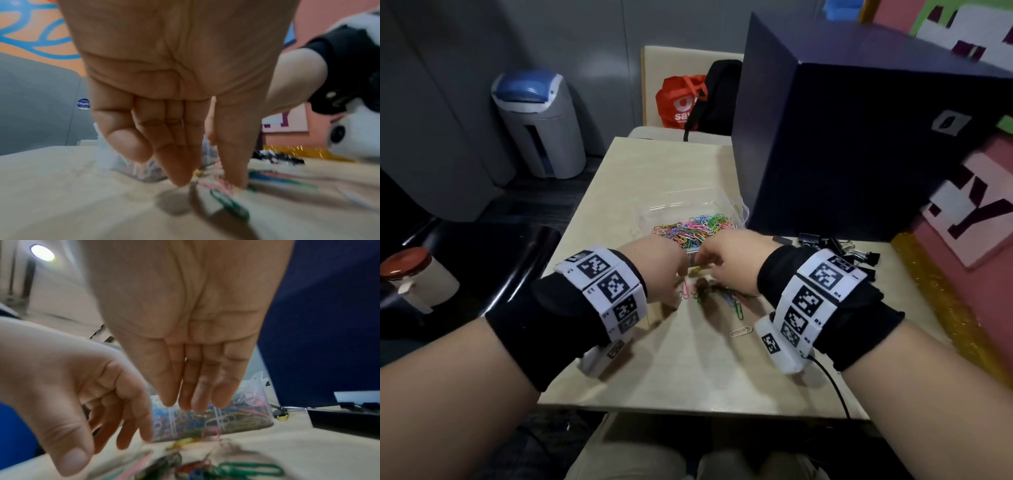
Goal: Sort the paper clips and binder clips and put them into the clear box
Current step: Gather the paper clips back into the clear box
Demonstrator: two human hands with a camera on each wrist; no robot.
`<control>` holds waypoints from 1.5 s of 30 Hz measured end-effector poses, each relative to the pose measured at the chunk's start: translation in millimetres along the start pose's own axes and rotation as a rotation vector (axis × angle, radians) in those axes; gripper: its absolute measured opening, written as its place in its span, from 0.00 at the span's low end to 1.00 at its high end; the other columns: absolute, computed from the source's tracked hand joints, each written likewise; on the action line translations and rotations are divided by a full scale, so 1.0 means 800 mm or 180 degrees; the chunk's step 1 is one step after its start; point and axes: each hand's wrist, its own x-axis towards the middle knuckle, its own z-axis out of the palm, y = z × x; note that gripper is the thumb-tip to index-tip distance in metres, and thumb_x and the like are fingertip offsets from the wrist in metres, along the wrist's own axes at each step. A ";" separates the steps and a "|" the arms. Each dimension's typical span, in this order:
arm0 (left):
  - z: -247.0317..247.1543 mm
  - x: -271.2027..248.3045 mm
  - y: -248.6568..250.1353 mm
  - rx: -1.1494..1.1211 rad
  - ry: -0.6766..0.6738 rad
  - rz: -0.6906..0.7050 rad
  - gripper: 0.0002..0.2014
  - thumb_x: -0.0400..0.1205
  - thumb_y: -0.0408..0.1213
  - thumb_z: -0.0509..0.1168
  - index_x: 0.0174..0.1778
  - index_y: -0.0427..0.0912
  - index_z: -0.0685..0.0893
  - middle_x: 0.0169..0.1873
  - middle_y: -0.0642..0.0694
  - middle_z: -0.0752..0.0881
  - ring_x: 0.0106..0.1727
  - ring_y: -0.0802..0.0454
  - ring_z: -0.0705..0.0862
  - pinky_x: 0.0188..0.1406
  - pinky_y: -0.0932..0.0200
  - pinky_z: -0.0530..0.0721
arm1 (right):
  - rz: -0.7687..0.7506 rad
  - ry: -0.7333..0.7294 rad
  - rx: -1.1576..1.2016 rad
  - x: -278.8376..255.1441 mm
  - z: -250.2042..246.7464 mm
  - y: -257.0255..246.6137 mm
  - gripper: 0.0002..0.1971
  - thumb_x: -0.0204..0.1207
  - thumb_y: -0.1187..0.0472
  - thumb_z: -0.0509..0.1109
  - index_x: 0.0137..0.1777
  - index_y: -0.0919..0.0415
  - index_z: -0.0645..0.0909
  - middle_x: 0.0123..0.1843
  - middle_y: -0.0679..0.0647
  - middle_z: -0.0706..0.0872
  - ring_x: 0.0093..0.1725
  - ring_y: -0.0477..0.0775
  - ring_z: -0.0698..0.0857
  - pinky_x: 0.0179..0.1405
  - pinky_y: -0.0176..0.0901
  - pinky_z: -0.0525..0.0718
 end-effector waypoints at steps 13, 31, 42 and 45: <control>0.009 0.006 0.008 0.0047 0.0021 -0.0071 0.11 0.75 0.42 0.71 0.51 0.47 0.89 0.47 0.48 0.90 0.52 0.46 0.87 0.49 0.57 0.86 | 0.0129 -0.0589 -0.0753 -0.025 0.021 0.017 0.27 0.67 0.58 0.76 0.68 0.53 0.78 0.64 0.53 0.76 0.61 0.59 0.82 0.57 0.47 0.84; -0.023 0.018 0.002 -0.0458 0.0705 -0.0217 0.07 0.78 0.39 0.67 0.47 0.46 0.90 0.40 0.47 0.87 0.48 0.45 0.85 0.45 0.58 0.79 | 0.0269 -0.0470 -0.1125 -0.005 0.019 0.016 0.13 0.80 0.64 0.61 0.57 0.64 0.86 0.49 0.58 0.86 0.51 0.60 0.85 0.49 0.42 0.81; -0.005 0.013 0.007 -0.0221 0.0259 0.0201 0.13 0.76 0.44 0.71 0.57 0.53 0.87 0.49 0.54 0.89 0.53 0.51 0.85 0.53 0.60 0.82 | 0.0296 -0.0411 -0.1029 -0.006 0.017 0.016 0.14 0.81 0.63 0.60 0.59 0.62 0.85 0.51 0.54 0.84 0.54 0.57 0.85 0.52 0.43 0.82; 0.006 0.014 0.013 0.0132 0.0063 0.0250 0.15 0.75 0.43 0.70 0.58 0.54 0.87 0.52 0.53 0.88 0.56 0.48 0.84 0.56 0.53 0.86 | 0.0355 -0.0252 -0.0800 -0.004 0.009 0.017 0.13 0.81 0.62 0.62 0.60 0.59 0.85 0.59 0.54 0.87 0.59 0.56 0.85 0.56 0.43 0.83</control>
